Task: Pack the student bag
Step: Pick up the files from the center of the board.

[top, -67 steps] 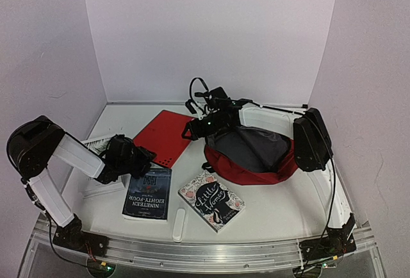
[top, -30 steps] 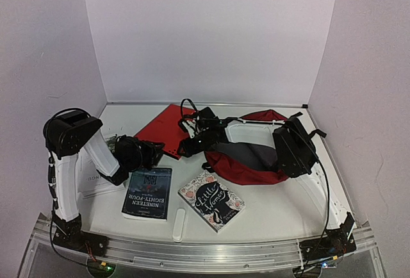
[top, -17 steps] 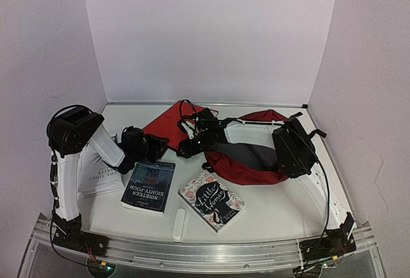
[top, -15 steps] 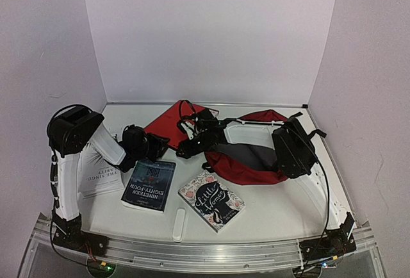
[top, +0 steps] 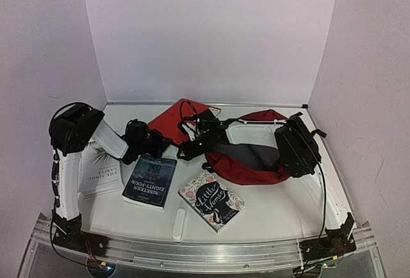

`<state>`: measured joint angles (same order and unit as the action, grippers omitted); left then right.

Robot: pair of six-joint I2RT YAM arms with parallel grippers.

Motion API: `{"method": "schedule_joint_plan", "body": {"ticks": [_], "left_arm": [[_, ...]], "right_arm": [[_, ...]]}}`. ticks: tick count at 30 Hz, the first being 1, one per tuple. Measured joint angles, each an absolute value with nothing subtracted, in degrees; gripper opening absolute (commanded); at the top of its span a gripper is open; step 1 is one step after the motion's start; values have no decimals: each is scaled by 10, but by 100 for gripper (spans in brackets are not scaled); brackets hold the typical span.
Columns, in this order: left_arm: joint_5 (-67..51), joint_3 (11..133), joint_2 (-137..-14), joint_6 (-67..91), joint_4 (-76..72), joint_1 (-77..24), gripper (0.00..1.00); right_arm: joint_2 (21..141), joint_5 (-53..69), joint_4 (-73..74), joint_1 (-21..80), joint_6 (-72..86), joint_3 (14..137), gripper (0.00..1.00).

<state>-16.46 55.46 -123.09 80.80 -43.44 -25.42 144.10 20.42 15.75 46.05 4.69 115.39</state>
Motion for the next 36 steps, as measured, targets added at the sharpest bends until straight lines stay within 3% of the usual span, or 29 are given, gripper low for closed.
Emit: {"method": "schedule_joint_plan", "body": {"ticks": [6,13,30,36], "left_arm": [[-164,552,-1214,784,-411,-251,0],[-146,498,-1108,764,-361,-241,0],[-114,353,-786,765,-175,-272,0],[-102,274,-703,771,-102,-282,3]], "right_arm": [[1398,206,174,452,38,1134,85],[1319,181,181,422,-20,1121,98],[1299,185,213,419,-73,1101,97],[1340,183,214,419,-50,1173,94]]}}
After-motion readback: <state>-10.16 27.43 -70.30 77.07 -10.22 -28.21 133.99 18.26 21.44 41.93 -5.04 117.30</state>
